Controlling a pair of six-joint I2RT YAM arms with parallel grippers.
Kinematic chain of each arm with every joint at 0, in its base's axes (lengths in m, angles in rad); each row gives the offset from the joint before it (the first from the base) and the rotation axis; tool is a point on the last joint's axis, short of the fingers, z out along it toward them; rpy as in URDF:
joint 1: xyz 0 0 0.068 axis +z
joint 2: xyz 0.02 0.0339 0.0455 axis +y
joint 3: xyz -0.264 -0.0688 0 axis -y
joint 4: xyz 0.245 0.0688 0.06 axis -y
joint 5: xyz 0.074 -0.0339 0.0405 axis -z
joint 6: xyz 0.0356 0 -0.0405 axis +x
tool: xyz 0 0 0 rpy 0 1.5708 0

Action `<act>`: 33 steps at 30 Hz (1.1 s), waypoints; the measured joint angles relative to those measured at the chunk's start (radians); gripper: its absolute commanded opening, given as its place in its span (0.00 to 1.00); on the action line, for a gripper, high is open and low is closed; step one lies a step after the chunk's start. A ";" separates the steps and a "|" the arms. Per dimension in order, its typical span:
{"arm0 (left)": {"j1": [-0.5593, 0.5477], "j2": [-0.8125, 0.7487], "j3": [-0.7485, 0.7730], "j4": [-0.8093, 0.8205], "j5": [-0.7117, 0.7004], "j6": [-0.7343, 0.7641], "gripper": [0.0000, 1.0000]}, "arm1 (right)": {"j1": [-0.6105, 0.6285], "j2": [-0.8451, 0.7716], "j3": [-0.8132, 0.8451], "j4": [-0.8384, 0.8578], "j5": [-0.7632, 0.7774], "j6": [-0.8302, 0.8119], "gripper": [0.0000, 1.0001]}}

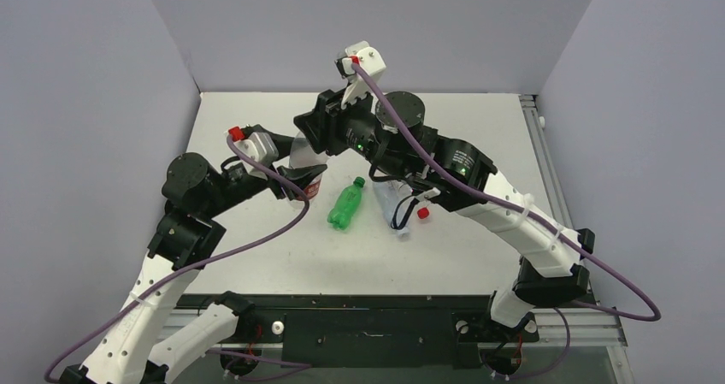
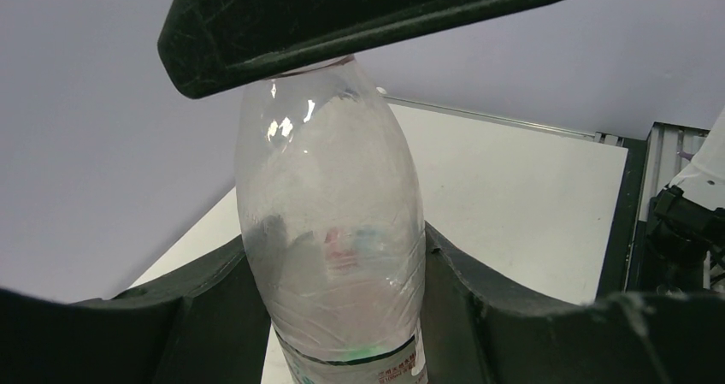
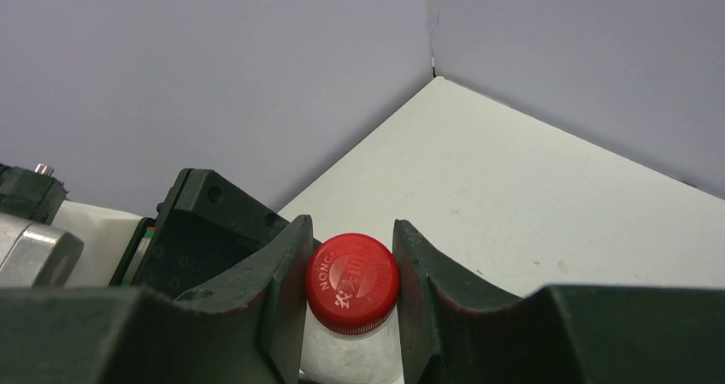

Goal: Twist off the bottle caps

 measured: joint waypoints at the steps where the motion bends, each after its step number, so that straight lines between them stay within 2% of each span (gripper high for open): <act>1: 0.000 0.000 0.000 0.005 0.004 -0.010 0.17 | 0.000 -0.003 -0.003 0.006 -0.012 -0.008 0.00; 8: 0.000 0.000 0.001 0.079 0.091 -0.134 0.13 | -0.029 -0.061 -0.043 0.038 -0.206 -0.073 0.00; 16: -0.006 0.017 0.014 0.262 0.325 -0.390 0.10 | -0.097 -0.149 -0.083 0.082 -0.626 -0.085 0.00; 22: -0.007 0.039 0.027 0.382 0.475 -0.544 0.08 | -0.103 -0.160 -0.068 0.087 -0.799 -0.102 0.00; 24: -0.007 0.045 0.027 0.402 0.500 -0.568 0.08 | -0.104 -0.160 -0.061 0.071 -0.812 -0.111 0.20; 25: -0.007 0.048 0.027 0.407 0.505 -0.571 0.08 | -0.104 -0.160 -0.056 0.061 -0.805 -0.116 0.41; 27: -0.007 0.054 0.027 0.401 0.504 -0.566 0.12 | -0.099 -0.162 -0.050 0.038 -0.764 -0.122 0.73; 29: -0.006 0.055 0.030 0.353 0.484 -0.532 0.16 | -0.076 -0.170 -0.051 0.024 -0.649 -0.134 0.79; 33: -0.006 0.051 0.031 0.216 0.371 -0.373 0.17 | 0.002 -0.205 -0.074 0.034 -0.346 -0.147 0.81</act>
